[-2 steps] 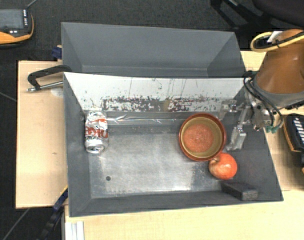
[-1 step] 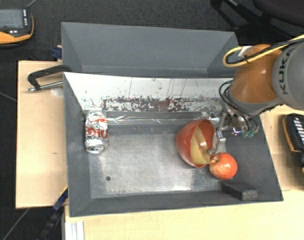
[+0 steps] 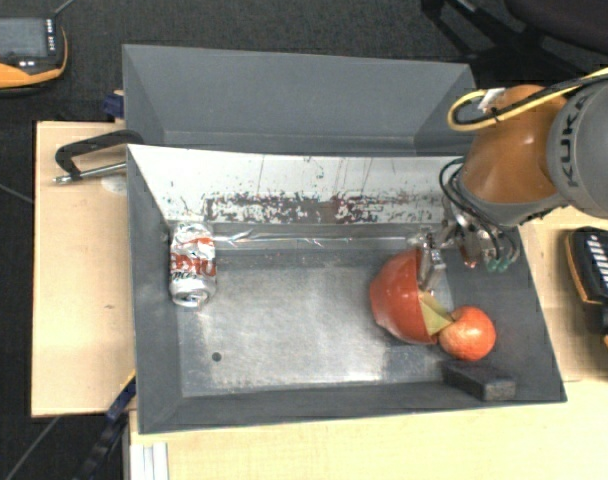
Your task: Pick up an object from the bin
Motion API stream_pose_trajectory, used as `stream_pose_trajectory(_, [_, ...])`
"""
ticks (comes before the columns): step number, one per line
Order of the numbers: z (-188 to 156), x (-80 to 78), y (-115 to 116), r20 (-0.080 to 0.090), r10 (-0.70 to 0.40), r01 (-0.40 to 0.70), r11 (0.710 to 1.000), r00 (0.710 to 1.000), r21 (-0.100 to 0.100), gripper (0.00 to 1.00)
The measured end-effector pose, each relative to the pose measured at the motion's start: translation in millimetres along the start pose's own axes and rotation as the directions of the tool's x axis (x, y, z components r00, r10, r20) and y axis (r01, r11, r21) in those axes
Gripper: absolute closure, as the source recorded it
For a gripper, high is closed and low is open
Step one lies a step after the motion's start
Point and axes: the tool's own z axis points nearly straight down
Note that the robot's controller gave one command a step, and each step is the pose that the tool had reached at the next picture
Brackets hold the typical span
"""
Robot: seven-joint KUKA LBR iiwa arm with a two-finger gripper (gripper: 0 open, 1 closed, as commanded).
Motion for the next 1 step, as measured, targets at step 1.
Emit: stream_pose_trajectory(1, [-55.6, -8.3, 24.8, 0.011, 0.001, -0.001, 1.000, 1.000, 0.000, 1.00])
